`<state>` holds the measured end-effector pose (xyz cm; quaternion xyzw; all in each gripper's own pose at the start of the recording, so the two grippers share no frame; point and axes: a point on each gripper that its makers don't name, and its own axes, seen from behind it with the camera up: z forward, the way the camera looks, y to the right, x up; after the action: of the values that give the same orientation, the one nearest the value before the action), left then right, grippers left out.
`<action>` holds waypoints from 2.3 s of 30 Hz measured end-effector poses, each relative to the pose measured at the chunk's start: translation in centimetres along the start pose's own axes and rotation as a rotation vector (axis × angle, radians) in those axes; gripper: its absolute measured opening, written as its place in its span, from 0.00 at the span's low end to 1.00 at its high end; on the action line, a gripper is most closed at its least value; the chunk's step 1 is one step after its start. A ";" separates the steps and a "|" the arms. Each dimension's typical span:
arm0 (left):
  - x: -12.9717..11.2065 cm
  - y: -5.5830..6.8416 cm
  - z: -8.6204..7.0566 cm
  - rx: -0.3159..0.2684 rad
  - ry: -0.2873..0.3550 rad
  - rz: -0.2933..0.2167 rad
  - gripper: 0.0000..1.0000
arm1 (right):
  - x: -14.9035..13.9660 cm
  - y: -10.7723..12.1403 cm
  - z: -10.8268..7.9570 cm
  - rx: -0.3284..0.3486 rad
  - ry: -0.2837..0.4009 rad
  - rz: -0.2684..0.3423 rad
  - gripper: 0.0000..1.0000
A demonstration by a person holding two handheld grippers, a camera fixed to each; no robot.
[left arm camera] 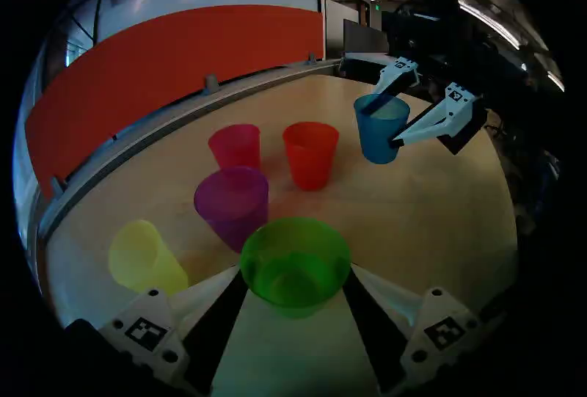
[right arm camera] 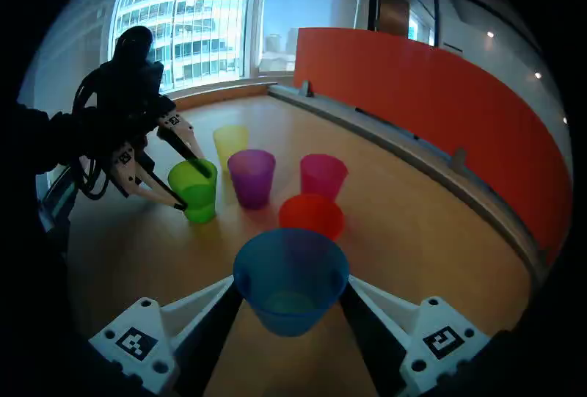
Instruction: Pour water
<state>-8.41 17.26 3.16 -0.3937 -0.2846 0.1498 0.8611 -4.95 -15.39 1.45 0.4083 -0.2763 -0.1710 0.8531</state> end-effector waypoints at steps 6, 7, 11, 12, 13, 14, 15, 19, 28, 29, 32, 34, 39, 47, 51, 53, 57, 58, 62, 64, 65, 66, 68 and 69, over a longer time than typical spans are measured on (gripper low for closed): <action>-0.3 -0.2 -0.1 -0.001 0.001 -0.014 0.85 | -0.4 -0.2 0.4 0.001 -0.009 -0.003 0.89; -0.4 -0.3 -0.1 -0.002 0.001 -0.016 0.85 | -0.5 -0.3 0.5 0.002 -0.011 -0.003 0.89; -0.5 -0.3 -0.1 -0.005 0.002 -0.022 0.85 | -0.9 -0.6 0.9 0.006 -0.019 -0.004 0.89; -0.5 -0.4 -0.1 -0.006 0.002 -0.023 0.85 | -1.0 -0.7 1.1 0.007 -0.021 -0.005 0.89; -0.5 -0.4 -0.1 -0.006 0.003 -0.024 0.85 | -1.1 -0.8 1.2 0.008 -0.023 -0.006 0.89; -0.5 -0.4 -0.1 -0.007 0.003 -0.025 0.85 | -1.2 -1.0 1.4 0.010 -0.025 -0.006 0.89; -0.5 -0.4 -0.2 -0.007 0.003 -0.025 0.85 | -1.3 -1.1 1.5 0.011 -0.028 -0.007 0.89; -0.5 -0.4 -0.2 -0.011 0.006 -0.028 0.86 | -1.6 -1.5 2.2 0.017 -0.033 -0.007 0.89; -0.6 -0.4 -0.3 -0.016 0.004 -0.042 0.86 | -2.2 -2.3 3.4 0.033 -0.042 0.003 0.89; -0.7 -0.4 -0.3 -0.017 0.003 -0.044 0.86 | -2.2 -2.3 3.5 0.033 -0.043 0.004 0.89; -0.8 -0.4 -0.2 -0.019 0.001 -0.049 0.86 | -2.4 -2.5 3.7 0.035 -0.044 0.008 0.90; -0.8 -0.4 -0.2 -0.019 0.001 -0.051 0.86 | -2.4 -2.6 3.7 0.038 -0.043 0.012 0.89; -1.0 -0.4 -0.2 -0.019 0.000 -0.052 0.86 | -2.7 -2.9 3.8 0.043 -0.045 0.019 0.90; -1.0 -0.4 -0.2 -0.021 0.000 -0.056 0.86 | -2.9 -3.0 3.9 0.041 -0.049 0.022 0.90; -1.1 -0.4 -0.2 -0.021 -0.007 -0.061 0.87 | -3.0 -3.1 3.7 0.042 -0.055 0.024 0.92; -1.3 -0.4 -0.2 -0.022 -0.016 -0.066 0.91 | -3.1 -3.2 3.7 0.043 -0.059 0.025 0.97; -1.2 -0.3 -0.4 -0.030 -0.012 -0.078 0.91 | -3.2 -3.3 3.6 0.042 -0.060 0.029 1.00; -1.2 -0.2 -0.5 -0.032 -0.008 -0.081 0.91 | -3.2 -3.3 3.5 0.042 -0.059 0.029 1.00; -1.2 -0.2 -0.9 -0.033 -0.003 -0.087 0.91 | -3.3 -3.3 3.2 0.038 -0.060 0.030 1.00; -1.4 -0.4 -1.1 -0.025 -0.005 -0.087 0.91 | -3.4 -3.2 2.9 0.033 -0.061 0.030 1.00; -1.5 -0.5 -1.3 -0.020 -0.005 -0.086 0.91 | -3.4 -3.2 2.8 0.029 -0.060 0.030 1.00; -1.7 -0.6 -1.5 -0.015 -0.006 -0.086 0.91 | -3.5 -3.1 2.6 0.026 -0.060 0.030 1.00; -1.9 -0.5 -1.8 -0.012 -0.006 -0.090 0.91 | -3.6 -3.1 2.2 0.020 -0.056 0.033 1.00; -2.0 -0.5 -2.0 -0.010 -0.005 -0.093 0.91 | -3.6 -3.1 2.0 0.017 -0.055 0.034 1.00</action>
<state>-8.78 14.78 1.75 -0.3841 -0.3055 0.1093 0.8644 -9.25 -16.57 -1.18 0.4059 -0.3079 -0.1649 0.8445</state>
